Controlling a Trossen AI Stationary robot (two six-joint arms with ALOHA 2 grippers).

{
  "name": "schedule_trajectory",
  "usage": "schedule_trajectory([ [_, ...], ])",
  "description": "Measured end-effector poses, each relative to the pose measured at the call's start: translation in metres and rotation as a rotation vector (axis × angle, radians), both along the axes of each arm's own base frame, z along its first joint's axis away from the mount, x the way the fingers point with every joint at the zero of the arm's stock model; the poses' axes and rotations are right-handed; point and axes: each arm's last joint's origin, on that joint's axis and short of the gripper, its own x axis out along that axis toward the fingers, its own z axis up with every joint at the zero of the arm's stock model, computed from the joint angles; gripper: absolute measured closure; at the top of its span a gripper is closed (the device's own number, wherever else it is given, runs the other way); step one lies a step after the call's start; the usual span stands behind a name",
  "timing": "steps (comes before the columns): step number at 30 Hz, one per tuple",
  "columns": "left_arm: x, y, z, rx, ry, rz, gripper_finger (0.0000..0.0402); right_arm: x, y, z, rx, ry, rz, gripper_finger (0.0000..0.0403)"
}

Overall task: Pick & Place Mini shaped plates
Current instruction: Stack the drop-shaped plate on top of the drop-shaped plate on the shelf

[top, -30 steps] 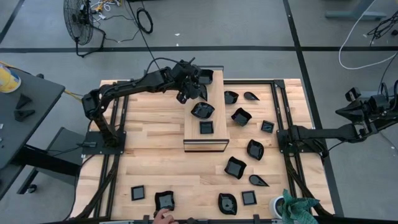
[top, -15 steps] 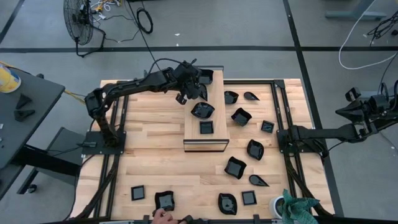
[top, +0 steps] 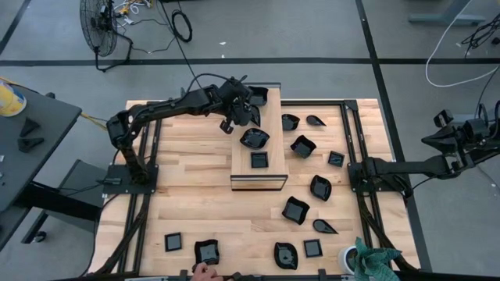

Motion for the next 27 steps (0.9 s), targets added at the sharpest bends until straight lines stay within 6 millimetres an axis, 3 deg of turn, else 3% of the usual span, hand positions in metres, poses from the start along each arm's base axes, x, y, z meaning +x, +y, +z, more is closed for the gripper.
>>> schedule_trajectory([
  [27,0.0019,-0.0055,-0.0005,-0.140,-0.053,-0.013,0.0395,-0.0001,0.0000,0.0000,0.000,0.000,0.000,0.0392],
])
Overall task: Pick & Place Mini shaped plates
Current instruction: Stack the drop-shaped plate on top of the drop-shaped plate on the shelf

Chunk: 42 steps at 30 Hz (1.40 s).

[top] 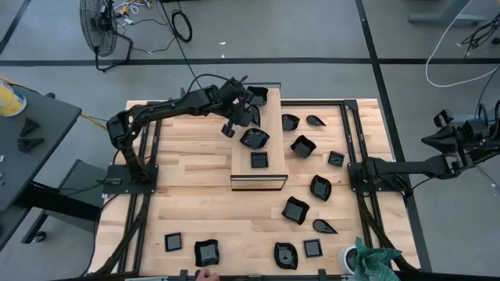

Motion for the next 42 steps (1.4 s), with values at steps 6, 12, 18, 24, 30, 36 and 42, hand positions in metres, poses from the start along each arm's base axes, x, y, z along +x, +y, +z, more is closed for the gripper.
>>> schedule_trajectory([
  [6,0.003,0.004,0.004,0.117,-0.010,0.031,0.0397,0.000,0.000,0.000,0.000,0.000,0.000,0.0392],
  [12,0.004,0.006,-0.005,0.095,0.015,0.024,0.0398,0.000,0.000,0.000,0.000,0.000,0.000,0.0392],
  [18,0.013,0.010,-0.015,0.095,0.005,0.026,0.0396,0.000,0.000,0.000,0.000,0.000,0.000,0.0392],
  [24,0.013,0.008,-0.015,0.067,-0.003,0.028,0.0397,0.000,0.000,0.000,0.000,0.000,0.000,0.0392],
  [30,0.013,0.007,-0.015,0.021,-0.021,0.008,0.0399,0.000,0.000,0.000,0.000,0.000,0.000,0.0392],
  [36,0.013,0.006,-0.016,0.002,-0.015,-0.001,0.0398,0.000,0.000,0.000,0.000,0.000,0.000,0.0392],
  [42,0.012,0.005,-0.017,-0.019,-0.013,-0.020,0.0397,0.000,0.000,0.000,0.000,0.000,0.000,0.0392],
])
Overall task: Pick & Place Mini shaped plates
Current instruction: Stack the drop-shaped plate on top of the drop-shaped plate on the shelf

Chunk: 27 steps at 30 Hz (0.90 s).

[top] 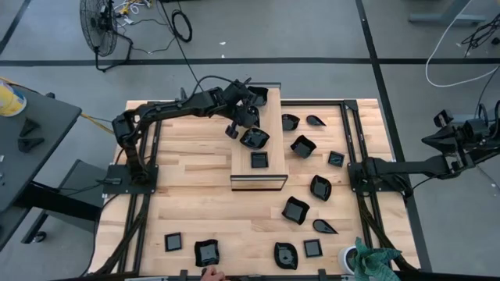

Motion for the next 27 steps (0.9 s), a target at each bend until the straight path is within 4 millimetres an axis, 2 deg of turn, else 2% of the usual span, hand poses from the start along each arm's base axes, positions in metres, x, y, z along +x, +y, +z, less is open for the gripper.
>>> schedule_trajectory([
  [14,0.002,0.000,0.002,0.011,-0.028,-0.004,0.0399,0.000,0.000,0.000,0.000,0.000,0.000,0.0392],
  [20,-0.001,0.008,0.003,0.154,0.026,0.113,0.0398,0.000,0.000,0.000,0.000,0.000,0.000,0.0392],
  [27,-0.003,0.013,0.000,0.146,0.043,0.133,0.0397,0.000,0.000,0.000,0.000,0.000,0.000,0.0392],
])
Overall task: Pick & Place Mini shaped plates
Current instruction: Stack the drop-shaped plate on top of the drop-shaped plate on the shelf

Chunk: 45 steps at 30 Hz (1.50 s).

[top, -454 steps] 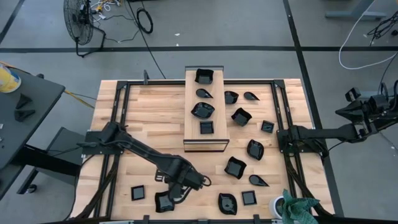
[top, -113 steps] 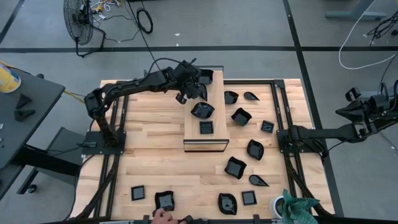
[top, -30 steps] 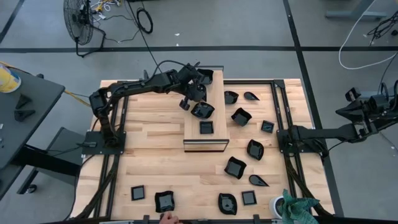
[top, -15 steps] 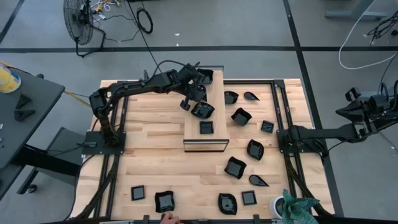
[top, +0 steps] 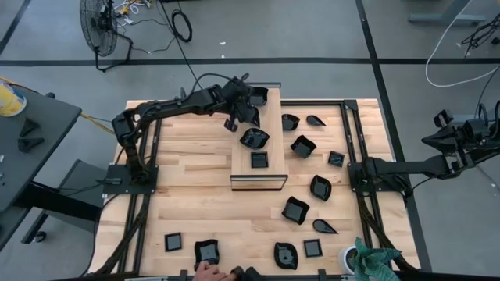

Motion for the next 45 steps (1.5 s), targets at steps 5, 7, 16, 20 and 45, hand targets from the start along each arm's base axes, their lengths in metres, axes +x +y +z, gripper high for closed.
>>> schedule_trajectory([
  [5,0.0006,-0.0019,-0.0005,-0.041,-0.014,-0.039,0.0398,0.0000,0.0001,0.0000,0.000,0.000,0.000,0.0392],
  [7,0.0007,-0.0023,-0.0006,-0.052,-0.018,-0.049,0.0397,0.0000,0.0000,0.0000,0.000,0.000,0.000,0.0392],
  [16,0.0013,0.0006,-0.0037,-0.001,0.013,-0.004,0.0398,-0.0001,0.0001,0.0000,0.000,0.000,0.000,0.0392],
  [20,0.0000,0.0020,-0.0042,-0.017,0.012,-0.004,0.0399,0.0000,0.0001,0.0000,0.000,0.000,0.000,0.0392],
  [45,0.0019,-0.0056,-0.0058,-0.215,-0.057,0.012,0.0399,0.0000,0.0000,0.0000,0.000,0.000,0.000,0.0392],
])
